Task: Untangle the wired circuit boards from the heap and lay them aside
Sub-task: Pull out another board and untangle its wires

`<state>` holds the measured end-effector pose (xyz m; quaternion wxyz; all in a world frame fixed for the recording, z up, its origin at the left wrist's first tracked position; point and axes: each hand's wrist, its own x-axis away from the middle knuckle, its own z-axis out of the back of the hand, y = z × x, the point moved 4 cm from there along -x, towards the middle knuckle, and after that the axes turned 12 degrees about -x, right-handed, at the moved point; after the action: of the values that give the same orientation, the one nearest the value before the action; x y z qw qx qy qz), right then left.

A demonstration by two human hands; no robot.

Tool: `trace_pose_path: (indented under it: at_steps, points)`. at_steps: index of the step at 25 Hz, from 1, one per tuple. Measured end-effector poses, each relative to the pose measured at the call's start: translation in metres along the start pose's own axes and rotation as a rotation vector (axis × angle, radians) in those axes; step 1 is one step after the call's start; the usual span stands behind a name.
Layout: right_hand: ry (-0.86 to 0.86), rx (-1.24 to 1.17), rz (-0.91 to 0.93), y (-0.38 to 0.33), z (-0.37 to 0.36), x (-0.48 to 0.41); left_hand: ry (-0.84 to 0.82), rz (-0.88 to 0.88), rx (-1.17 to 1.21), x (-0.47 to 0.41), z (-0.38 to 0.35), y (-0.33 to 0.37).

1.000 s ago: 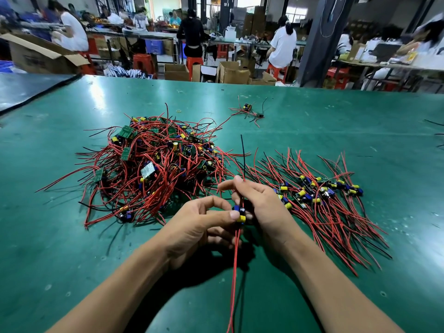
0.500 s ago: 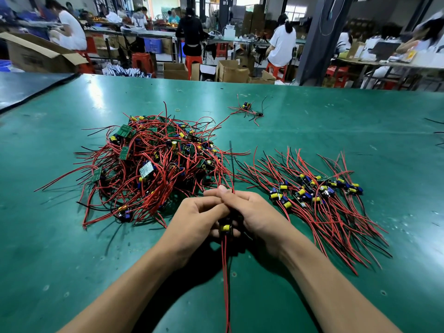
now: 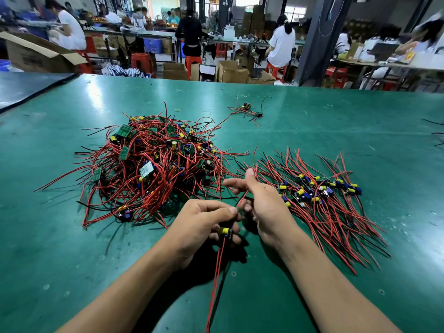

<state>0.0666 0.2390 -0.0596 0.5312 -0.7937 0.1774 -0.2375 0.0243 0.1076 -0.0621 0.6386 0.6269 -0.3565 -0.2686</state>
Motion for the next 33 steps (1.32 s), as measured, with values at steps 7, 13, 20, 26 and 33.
trace_pose_path:
  at_steps: [7, 13, 20, 26, 33]
  points:
    - [-0.274, -0.54, -0.184, -0.003, -0.005, 0.0, -0.021, 0.027, 0.021, 0.002, -0.003, 0.0]
    - [-0.359, -0.085, -0.137, 0.008, -0.016, 0.012, 0.071, 0.009, 0.043, -0.001, -0.001, -0.001]
    - [-0.411, 0.072, -0.005, 0.006, -0.011, 0.011, 0.057, 0.027, 0.094, -0.001, 0.004, -0.001]
    - [-0.176, 0.524, 0.324, -0.011, 0.008, 0.002, 0.058, 0.004, 0.048, 0.002, 0.005, 0.001]
    - [-0.028, 0.425, 0.448, -0.015, 0.019, -0.003, 0.012, 0.038, 0.046, 0.003, 0.003, 0.004]
